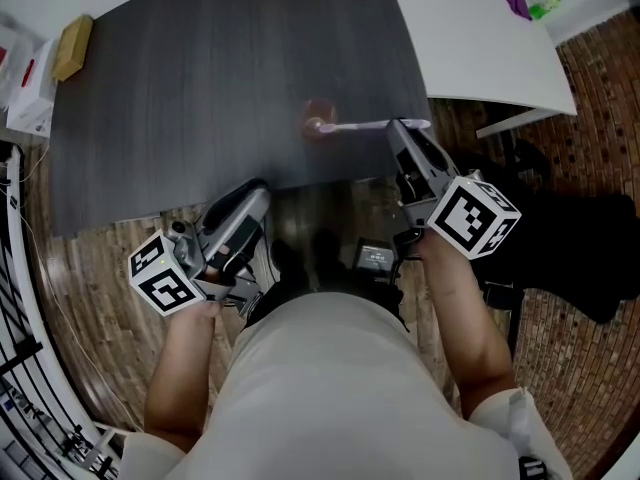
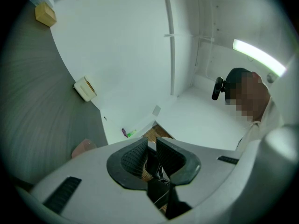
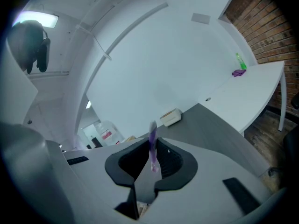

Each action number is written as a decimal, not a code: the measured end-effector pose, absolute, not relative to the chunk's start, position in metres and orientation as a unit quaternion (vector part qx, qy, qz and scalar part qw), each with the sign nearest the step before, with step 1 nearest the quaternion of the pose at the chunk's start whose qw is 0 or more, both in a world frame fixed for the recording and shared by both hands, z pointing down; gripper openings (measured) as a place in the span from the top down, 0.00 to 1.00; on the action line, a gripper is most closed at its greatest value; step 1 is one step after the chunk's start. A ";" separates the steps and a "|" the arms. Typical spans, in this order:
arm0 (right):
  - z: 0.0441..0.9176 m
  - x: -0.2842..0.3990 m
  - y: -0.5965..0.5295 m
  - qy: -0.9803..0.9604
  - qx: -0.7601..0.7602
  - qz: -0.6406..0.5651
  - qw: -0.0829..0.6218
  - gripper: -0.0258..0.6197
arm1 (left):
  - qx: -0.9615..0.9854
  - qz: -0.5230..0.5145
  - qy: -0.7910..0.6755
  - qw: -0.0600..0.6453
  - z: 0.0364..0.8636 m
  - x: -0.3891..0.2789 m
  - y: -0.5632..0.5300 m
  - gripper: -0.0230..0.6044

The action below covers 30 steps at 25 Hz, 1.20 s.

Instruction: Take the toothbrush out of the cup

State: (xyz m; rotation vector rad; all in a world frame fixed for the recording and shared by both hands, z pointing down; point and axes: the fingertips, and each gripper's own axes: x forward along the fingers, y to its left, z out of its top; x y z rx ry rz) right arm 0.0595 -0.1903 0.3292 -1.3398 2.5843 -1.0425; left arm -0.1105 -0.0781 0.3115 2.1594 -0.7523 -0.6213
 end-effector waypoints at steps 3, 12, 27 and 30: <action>0.328 0.061 -0.190 0.837 -0.431 -0.336 0.027 0.87 | 0.845 -0.245 -0.294 0.374 0.309 -0.112 -0.078 0.88; 0.324 0.062 -0.184 0.839 -0.425 -0.337 0.034 0.87 | 0.845 -0.249 -0.291 0.373 0.305 -0.111 -0.076 0.88; 0.308 0.069 -0.168 0.845 -0.412 -0.338 0.050 0.87 | 0.852 -0.252 -0.294 0.354 0.286 -0.107 -0.064 0.88; 0.304 0.072 -0.162 0.845 -0.408 -0.340 0.056 0.87 | 0.853 -0.253 -0.295 0.350 0.282 -0.105 -0.058 0.88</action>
